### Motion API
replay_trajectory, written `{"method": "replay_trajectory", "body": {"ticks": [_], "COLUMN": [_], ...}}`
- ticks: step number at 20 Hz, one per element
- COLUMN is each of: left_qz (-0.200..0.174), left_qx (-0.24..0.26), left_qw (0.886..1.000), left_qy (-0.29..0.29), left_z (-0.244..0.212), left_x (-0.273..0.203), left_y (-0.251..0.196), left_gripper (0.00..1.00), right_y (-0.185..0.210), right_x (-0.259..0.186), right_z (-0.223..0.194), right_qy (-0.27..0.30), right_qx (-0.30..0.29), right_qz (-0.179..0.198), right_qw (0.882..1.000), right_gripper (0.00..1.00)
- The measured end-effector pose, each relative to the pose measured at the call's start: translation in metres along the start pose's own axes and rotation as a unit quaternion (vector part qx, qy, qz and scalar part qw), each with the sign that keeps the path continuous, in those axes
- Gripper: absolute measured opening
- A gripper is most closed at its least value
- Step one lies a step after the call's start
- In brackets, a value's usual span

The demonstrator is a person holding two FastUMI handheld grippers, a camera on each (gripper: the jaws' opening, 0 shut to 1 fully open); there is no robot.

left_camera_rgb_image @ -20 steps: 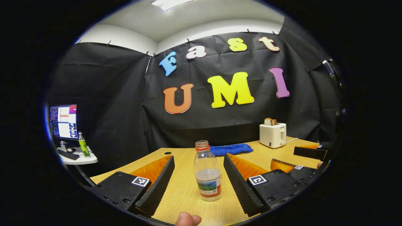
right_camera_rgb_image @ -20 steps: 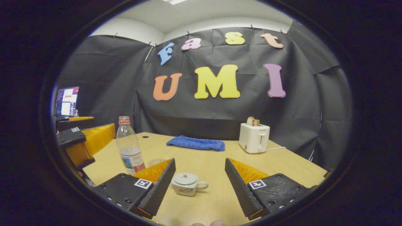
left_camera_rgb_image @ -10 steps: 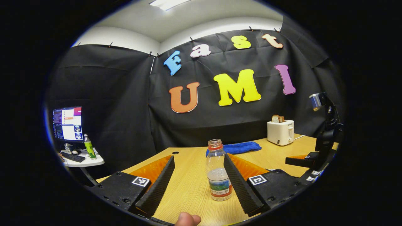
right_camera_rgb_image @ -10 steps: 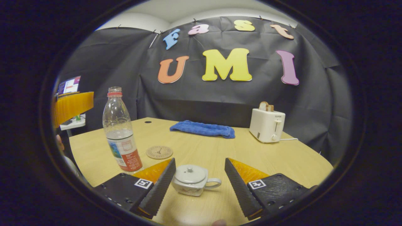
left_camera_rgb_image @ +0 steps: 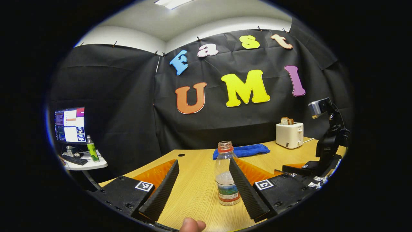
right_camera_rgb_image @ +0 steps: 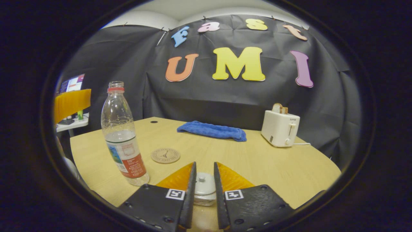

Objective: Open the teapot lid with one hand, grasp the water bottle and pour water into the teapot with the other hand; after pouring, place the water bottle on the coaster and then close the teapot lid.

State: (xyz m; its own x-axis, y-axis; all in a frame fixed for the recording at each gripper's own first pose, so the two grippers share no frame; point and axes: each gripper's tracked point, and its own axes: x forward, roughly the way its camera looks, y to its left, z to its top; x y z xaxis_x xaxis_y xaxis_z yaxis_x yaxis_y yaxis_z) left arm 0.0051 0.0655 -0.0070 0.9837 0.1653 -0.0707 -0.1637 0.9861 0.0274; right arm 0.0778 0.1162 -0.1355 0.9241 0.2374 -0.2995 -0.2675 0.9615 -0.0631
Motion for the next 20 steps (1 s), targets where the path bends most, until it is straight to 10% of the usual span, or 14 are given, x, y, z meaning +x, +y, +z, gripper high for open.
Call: {"method": "replay_trajectory", "body": {"ticks": [5, 20], "left_qz": [-0.001, -0.050], "left_qx": [-0.002, -0.026], "left_qw": [1.000, 0.997], "left_qy": [0.006, 0.050], "left_z": [-0.003, -0.048], "left_x": [0.000, -0.009], "left_y": [0.000, -0.022], "left_gripper": [0.98, 0.98], "right_y": [0.006, -0.001], "right_x": [0.005, -0.004], "right_z": [0.003, 0.032], "right_qy": [0.008, -0.029], "right_qx": [-0.021, -0.003], "right_qz": [0.010, 0.031], "right_qw": [1.000, 0.999], "right_gripper": [0.00, 0.00]}}
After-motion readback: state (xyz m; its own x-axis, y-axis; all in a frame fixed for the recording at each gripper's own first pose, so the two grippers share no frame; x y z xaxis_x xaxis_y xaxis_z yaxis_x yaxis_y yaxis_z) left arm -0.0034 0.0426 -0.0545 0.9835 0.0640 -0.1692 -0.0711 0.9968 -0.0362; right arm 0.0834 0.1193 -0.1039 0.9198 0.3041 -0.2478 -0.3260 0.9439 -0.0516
